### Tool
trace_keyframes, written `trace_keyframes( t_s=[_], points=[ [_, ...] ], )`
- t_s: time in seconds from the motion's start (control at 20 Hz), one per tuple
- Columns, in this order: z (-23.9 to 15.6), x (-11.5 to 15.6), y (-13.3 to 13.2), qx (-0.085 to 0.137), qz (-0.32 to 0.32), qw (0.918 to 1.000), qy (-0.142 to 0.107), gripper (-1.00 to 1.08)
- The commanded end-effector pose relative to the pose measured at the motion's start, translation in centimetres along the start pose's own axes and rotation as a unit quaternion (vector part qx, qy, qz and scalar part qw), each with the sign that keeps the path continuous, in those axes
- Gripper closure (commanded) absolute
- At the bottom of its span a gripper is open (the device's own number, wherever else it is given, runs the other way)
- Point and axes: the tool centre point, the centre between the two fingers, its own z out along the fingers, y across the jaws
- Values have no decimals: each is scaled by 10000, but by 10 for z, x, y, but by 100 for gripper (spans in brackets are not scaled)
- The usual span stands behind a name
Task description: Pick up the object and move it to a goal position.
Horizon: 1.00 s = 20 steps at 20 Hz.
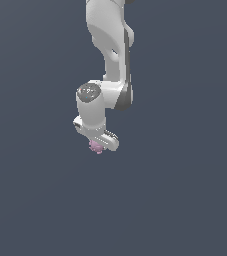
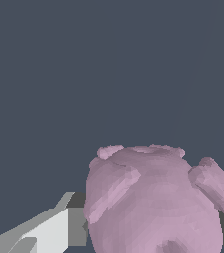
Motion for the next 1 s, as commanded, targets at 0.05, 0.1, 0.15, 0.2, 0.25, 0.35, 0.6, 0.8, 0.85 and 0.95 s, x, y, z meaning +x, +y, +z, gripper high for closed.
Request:
trace_keyframes(
  t_s=[0.05,0.1,0.15,0.2,0.25,0.35,0.6,0.8,0.85,0.95],
  points=[
    [-26,-1,29,6,7,10000,3,108],
    [-34,-1,37,6,7,10000,3,108],
    [-41,-1,45,6,7,10000,3,108],
    [-48,-2,53,6,7,10000,3,108],
    [-55,-2,60,6,7,10000,3,108],
    [-68,-2,73,6,7,10000,3,108],
    [-93,-1,100,6,7,10000,3,108],
    [-105,-1,112,1,8,10000,5,108],
    [-106,0,113,1,8,10000,5,108],
    [-107,0,115,1,8,10000,5,108]
  ],
)
